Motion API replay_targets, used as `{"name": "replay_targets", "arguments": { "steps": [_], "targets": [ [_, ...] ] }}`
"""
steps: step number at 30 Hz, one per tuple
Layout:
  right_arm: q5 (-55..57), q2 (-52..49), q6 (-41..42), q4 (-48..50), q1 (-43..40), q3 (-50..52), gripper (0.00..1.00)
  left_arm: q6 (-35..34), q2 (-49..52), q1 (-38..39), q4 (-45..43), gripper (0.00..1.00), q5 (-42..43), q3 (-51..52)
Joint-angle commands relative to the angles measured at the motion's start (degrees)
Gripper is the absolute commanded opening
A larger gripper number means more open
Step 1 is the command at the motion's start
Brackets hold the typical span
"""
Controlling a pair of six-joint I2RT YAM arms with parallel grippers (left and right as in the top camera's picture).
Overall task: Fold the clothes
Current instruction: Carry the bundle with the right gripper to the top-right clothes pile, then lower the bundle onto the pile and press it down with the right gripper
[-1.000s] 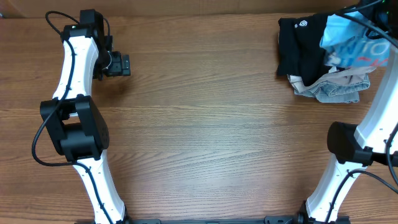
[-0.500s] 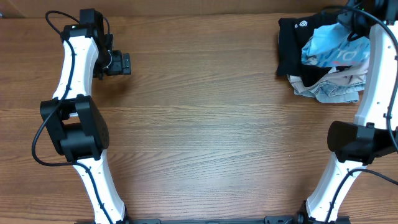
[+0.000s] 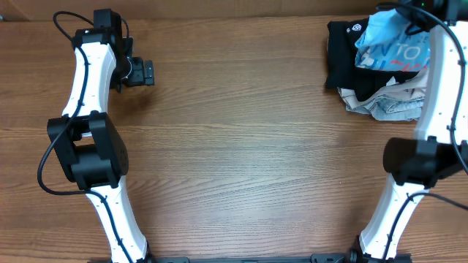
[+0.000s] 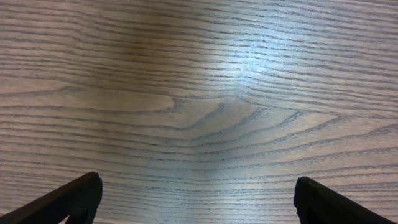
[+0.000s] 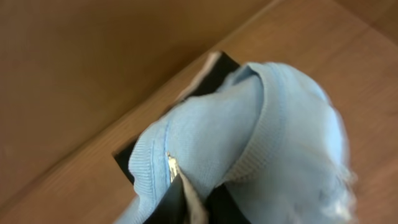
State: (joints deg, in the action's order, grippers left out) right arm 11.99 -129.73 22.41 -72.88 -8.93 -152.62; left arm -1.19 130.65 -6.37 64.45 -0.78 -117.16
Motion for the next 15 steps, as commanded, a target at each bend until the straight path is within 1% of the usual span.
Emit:
{"name": "replay_targets", "arguments": {
  "steps": [1,2,3,6,8,15],
  "targets": [
    [-3.4,-5.4,-2.8,5.4,-0.2,-0.4,0.80,-0.6,-0.2,0.5,-0.2,1.00,0.8,-0.3],
    [-4.9,-6.5,-4.0,7.4,-0.1,-0.4,0.95,-0.5,-0.2,0.5,-0.2,1.00,0.8,-0.3],
    [-5.8,-7.1,-4.5,8.6,-0.1,-0.4,1.00,-0.5,-0.2,0.5,-0.2,1.00,0.8,-0.3],
    [-7.6,-7.9,-4.4,11.2,-0.1,-0.4,1.00,-0.5,-0.2,0.5,0.2,1.00,0.8,-0.3],
    [-8.3,-7.2,-4.4,11.3,-0.1,-1.4,1.00,-0.5,-0.2,0.5,0.4,1.00,0.8,-0.3],
    [-8.3,-1.7,-4.9,3.8,-0.1,-5.4,1.00,-0.5,-0.2,0.5,0.2,1.00,0.8,-0.3]
  ]
}}
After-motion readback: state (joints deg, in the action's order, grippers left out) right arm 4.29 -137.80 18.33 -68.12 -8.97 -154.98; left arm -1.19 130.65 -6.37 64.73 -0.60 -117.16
